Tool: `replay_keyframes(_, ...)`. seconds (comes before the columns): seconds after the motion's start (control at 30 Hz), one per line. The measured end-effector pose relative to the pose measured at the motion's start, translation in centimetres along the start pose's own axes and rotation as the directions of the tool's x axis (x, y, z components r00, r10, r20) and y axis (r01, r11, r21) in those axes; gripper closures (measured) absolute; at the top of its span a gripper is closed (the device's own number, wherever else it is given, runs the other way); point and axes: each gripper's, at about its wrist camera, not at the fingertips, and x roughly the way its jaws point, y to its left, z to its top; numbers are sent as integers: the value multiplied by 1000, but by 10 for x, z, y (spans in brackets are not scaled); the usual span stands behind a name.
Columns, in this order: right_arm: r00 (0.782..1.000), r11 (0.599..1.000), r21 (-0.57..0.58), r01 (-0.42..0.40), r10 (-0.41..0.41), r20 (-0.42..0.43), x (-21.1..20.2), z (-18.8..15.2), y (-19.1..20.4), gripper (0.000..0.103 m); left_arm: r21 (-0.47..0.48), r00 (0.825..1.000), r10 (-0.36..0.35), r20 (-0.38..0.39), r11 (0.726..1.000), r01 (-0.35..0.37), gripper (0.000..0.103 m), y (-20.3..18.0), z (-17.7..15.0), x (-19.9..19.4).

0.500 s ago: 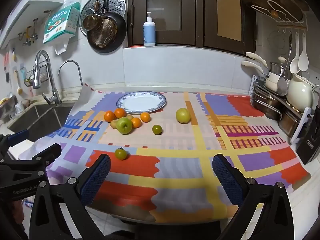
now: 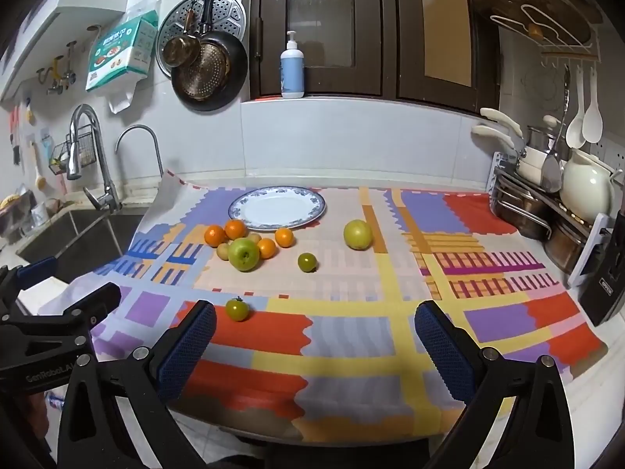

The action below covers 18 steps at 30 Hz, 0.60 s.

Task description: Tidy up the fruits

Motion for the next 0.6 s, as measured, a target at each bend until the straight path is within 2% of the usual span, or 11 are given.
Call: replay_keyframes(0.6, 1000, 1000, -6, -4, 5, 19, 3, 4, 2, 1, -3, 1000, 2, 22, 1000, -2, 0, 3, 5, 2)
